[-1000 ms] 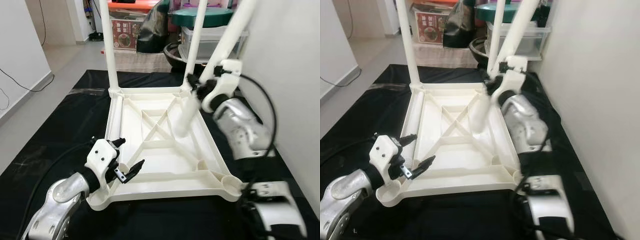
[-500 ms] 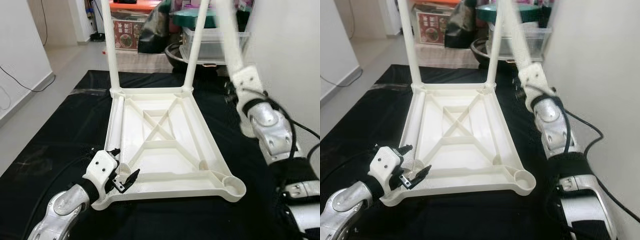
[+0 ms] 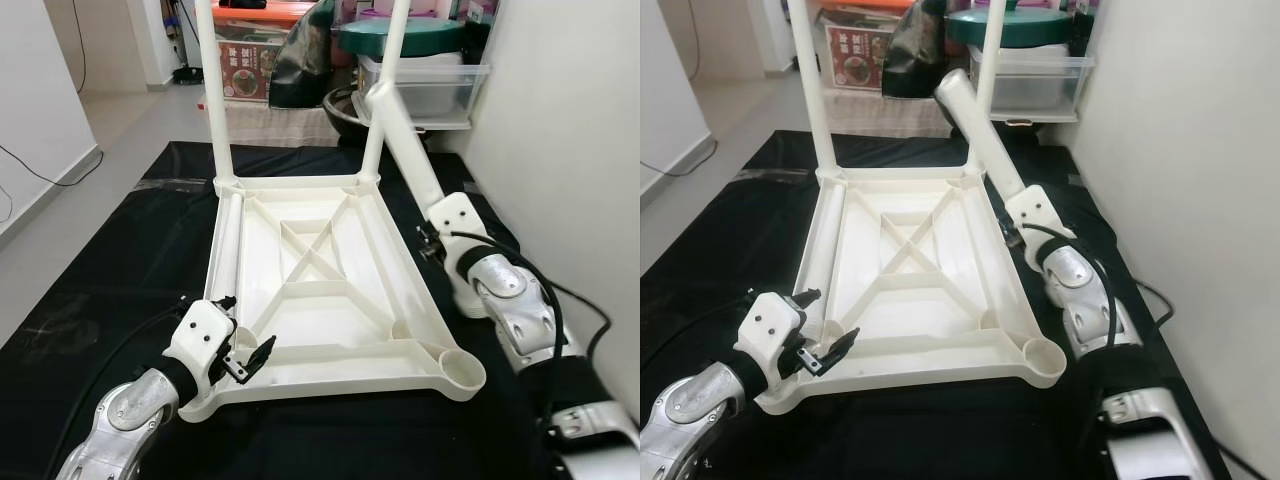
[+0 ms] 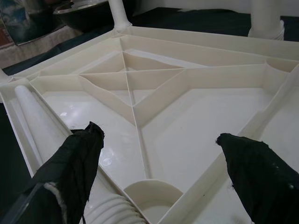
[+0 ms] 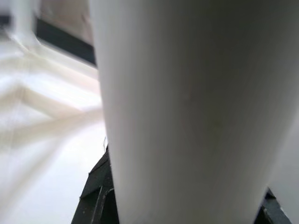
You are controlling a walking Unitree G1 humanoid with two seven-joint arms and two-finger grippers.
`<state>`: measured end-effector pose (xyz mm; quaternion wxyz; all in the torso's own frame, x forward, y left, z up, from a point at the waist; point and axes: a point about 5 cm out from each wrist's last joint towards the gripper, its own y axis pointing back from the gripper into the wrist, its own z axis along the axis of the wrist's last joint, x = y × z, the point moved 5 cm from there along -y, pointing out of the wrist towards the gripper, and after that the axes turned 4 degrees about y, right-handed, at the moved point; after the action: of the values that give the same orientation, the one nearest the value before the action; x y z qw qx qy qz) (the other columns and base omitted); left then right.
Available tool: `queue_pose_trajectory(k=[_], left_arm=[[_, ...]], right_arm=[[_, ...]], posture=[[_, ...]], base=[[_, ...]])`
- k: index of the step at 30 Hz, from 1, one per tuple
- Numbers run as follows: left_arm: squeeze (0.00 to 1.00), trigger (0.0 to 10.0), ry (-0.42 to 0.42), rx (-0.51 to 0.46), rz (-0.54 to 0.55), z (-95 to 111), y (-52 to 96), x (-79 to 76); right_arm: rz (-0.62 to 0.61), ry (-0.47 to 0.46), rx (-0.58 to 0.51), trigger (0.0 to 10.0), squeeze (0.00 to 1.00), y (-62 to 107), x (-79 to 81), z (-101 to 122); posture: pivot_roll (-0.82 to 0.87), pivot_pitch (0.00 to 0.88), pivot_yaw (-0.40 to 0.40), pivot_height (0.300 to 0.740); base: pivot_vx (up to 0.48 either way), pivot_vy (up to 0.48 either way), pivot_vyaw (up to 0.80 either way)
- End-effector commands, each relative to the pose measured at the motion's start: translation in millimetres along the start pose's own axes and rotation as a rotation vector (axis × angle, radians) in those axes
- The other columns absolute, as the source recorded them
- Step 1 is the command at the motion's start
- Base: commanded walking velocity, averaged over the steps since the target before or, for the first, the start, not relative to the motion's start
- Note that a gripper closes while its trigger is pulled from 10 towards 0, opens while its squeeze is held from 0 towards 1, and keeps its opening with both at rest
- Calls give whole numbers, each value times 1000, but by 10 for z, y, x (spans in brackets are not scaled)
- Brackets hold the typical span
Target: Building children table
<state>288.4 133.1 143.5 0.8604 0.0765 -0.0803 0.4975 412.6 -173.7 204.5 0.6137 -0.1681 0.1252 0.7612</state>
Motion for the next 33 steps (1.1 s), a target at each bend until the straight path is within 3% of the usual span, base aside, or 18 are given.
queue_pose_trajectory(k=[1,2,3,4,5,7,9,20,26,30,33], left_arm=[[0,10000,4,4,10,-10,-16,11],[0,10000,4,4,10,-10,-16,11],[0,10000,8,0,12,-1,-39,3],[0,10000,8,0,12,-1,-39,3],[0,10000,15,-9,16,16,-57,-2],[0,10000,23,-14,22,26,-69,-3],[0,10000,26,-14,25,24,-69,-2],[0,10000,30,-14,35,13,-95,-8],[0,10000,24,-7,48,-9,-92,17],[0,10000,12,-1,46,-29,-109,-1],[0,10000,8,1,44,-34,-115,-11]], right_arm=[[-36,-177,0,0,0,-15,-12,-3],[-36,-177,0,0,0,-15,-12,-3],[-76,-296,-16,0,0,-37,-30,39],[-76,-296,-16,0,0,-37,-30,39],[-100,-370,-14,0,0,-45,-27,35],[-86,-460,11,0,0,-26,89,-20],[-70,-488,21,0,0,-14,146,-29],[-42,-587,-1,0,0,26,266,162],[11,-652,-34,0,0,83,537,446],[50,-612,-52,0,0,85,649,499],[54,-555,-68,0,0,69,617,495]], posture=[[34,0,-50,740],[34,0,-50,740],[35,0,-51,740],[35,0,-51,740],[40,0,-52,740],[37,0,-53,740],[35,0,-54,740],[28,0,-52,740],[27,0,-54,740],[28,0,-54,740],[29,0,-54,740]], base=[[0,0,0],[0,0,0],[0,0,0],[0,0,0],[0,0,0],[0,0,0],[0,0,0],[0,0,0],[0,0,0],[0,0,0],[0,0,0]])
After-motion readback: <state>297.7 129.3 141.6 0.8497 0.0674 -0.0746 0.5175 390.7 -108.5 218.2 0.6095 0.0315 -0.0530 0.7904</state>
